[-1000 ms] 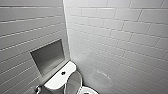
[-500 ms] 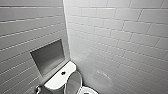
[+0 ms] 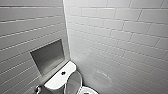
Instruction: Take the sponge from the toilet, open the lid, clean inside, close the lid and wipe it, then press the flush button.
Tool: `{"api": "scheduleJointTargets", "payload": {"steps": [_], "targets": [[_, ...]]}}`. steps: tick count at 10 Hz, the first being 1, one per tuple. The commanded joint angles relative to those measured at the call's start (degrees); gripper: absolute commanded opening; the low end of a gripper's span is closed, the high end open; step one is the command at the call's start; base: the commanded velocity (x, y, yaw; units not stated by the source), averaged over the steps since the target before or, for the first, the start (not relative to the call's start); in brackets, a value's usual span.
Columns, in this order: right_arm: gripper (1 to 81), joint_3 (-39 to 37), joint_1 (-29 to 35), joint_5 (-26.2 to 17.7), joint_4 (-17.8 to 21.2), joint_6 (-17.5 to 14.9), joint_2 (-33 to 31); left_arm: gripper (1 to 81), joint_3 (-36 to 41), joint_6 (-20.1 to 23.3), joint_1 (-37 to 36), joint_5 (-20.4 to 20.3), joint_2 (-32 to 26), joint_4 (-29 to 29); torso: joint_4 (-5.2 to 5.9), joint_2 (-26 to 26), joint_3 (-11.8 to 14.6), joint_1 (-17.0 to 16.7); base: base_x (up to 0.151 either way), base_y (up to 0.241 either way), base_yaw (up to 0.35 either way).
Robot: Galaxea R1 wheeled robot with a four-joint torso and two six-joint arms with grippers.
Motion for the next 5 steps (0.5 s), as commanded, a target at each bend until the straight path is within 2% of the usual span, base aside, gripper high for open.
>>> {"api": "scheduleJointTargets", "payload": {"steps": [1,3,5], "targets": [[1.0,4.72,1.75,-1.4,11.76,-8.06,-2.88,81.1,0.06,0.08,-1.05,3.76,0.39,0.5,0.0,0.0,0.0,0.0,0.0,0.0,0.0],[1.0,15.79,5.52,-0.44,11.67,-8.15,-11.74,81.1,0.06,0.08,-0.87,4.28,0.48,0.5,0.0,0.0,0.0,0.0,0.0,0.0,0.0],[1.0,23.1,10.18,-0.35,11.75,-8.15,-16.86,81.1,0.06,0.08,-0.87,4.28,0.66,0.5,0.0,0.0,0.0,0.0,0.0,0.0,0.0]]}}
